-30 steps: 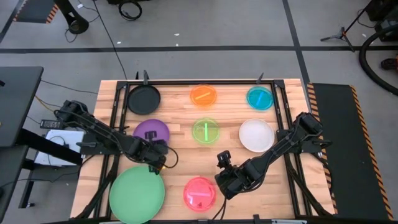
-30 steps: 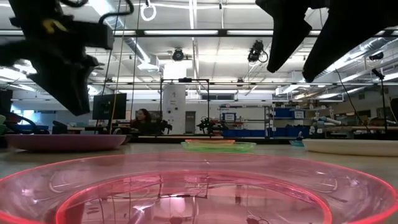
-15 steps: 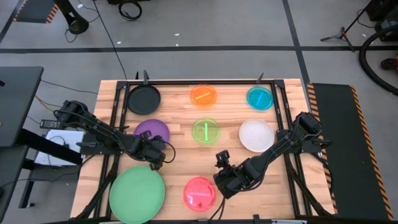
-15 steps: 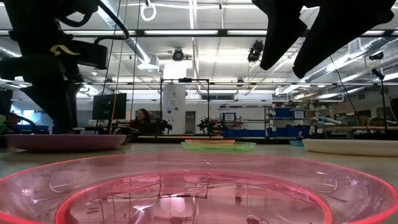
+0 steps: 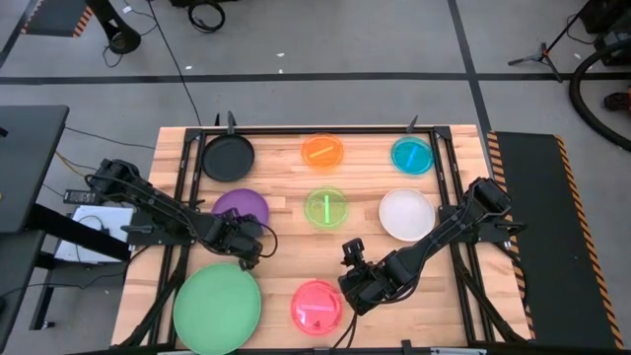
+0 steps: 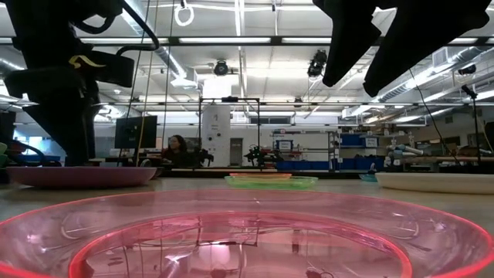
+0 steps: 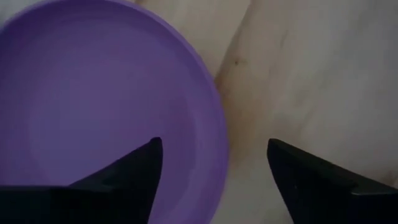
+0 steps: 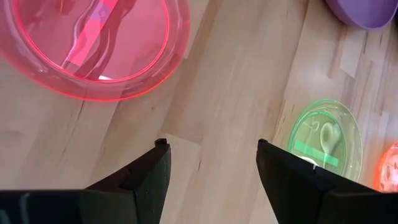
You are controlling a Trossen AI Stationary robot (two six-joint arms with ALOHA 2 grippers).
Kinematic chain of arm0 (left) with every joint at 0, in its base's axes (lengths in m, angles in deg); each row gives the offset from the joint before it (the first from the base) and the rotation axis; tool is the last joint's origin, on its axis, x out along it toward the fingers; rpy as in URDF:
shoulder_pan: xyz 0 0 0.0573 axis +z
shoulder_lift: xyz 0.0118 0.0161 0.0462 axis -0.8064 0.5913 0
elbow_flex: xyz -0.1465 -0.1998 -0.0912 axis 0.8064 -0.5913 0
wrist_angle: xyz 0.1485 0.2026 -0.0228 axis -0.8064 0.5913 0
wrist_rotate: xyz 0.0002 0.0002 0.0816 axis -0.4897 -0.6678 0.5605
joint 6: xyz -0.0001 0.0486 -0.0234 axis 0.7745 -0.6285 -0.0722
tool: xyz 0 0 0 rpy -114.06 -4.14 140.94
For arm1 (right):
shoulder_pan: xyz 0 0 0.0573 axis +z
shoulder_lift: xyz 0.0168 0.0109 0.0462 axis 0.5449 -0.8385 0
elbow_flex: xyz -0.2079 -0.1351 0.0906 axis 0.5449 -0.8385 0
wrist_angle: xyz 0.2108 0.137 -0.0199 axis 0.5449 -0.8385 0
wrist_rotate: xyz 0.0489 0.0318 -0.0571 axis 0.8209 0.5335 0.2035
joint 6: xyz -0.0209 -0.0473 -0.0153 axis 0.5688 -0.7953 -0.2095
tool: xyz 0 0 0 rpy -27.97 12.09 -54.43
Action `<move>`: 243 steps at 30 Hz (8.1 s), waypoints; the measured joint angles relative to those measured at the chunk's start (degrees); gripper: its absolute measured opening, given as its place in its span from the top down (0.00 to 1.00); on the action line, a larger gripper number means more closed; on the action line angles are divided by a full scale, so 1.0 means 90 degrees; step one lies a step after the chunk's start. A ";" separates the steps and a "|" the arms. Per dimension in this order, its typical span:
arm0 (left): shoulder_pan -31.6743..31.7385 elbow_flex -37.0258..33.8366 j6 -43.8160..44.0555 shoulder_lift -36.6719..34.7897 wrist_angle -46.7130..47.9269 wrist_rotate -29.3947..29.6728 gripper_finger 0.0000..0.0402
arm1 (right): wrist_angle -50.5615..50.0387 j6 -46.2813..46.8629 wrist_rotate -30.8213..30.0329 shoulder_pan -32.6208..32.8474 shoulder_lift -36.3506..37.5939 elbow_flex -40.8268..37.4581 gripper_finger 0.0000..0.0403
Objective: Stack plastic plates
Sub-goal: Stack the purple plate on top of the green plate, then stack the black plate on top of the purple plate
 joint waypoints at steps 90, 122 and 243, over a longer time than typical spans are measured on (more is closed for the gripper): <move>-0.3768 0.6451 0.3591 0.2550 0.3049 -0.1597 0.96 | 0.0023 0.0019 0.0034 -0.0078 -0.0002 0.0005 0.40; -0.3905 0.6052 0.3483 0.3344 0.3431 -0.1481 0.82 | 0.0053 0.0024 0.0032 -0.0078 -0.0005 0.0002 0.40; -0.0335 0.2382 0.0249 -0.0809 0.2748 -0.0746 0.96 | 0.0407 0.1734 0.0527 0.0510 -0.0005 0.0000 0.40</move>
